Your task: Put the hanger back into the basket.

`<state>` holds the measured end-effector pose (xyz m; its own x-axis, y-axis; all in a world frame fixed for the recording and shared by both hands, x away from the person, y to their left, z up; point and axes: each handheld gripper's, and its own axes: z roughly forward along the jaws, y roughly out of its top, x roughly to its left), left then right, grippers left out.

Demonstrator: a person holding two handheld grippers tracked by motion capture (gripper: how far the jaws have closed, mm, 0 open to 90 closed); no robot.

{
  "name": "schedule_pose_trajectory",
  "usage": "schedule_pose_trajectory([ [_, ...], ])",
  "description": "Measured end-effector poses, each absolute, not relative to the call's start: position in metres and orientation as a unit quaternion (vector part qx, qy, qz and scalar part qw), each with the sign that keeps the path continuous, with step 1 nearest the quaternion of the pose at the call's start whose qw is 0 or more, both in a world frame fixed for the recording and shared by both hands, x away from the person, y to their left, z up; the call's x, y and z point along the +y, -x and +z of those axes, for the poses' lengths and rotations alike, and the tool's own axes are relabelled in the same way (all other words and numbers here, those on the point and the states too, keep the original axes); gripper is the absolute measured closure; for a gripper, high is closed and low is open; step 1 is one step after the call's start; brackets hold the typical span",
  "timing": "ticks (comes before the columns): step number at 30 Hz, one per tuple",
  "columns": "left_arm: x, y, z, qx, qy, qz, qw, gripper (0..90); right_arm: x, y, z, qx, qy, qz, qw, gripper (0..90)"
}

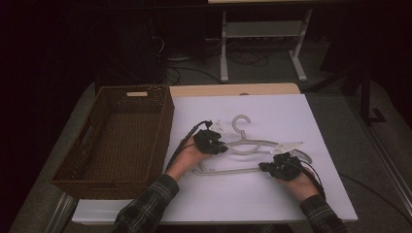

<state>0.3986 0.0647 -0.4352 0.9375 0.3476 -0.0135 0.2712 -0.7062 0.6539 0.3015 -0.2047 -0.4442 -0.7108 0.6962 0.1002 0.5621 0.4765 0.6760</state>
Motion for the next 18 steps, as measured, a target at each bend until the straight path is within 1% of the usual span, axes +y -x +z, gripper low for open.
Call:
schedule_pose_trajectory([
  [4,0.064,-0.398,-0.435,0.174,-0.919,0.051,0.35,81.5,-0.204,-0.299,-0.442,0.856,-0.362,0.358,0.094,89.2],
  [10,0.065,-0.396,-0.432,0.177,-0.917,0.049,0.355,81.6,-0.205,-0.295,-0.433,0.845,-0.349,0.394,0.093,78.3],
  [14,0.065,-0.394,-0.429,0.177,-0.914,0.054,0.362,81.7,-0.205,-0.291,-0.428,0.839,-0.339,0.416,0.091,64.2],
  [18,0.067,-0.391,-0.421,0.184,-0.907,0.057,0.374,81.8,-0.204,-0.288,-0.424,0.831,-0.333,0.438,0.085,45.5],
])
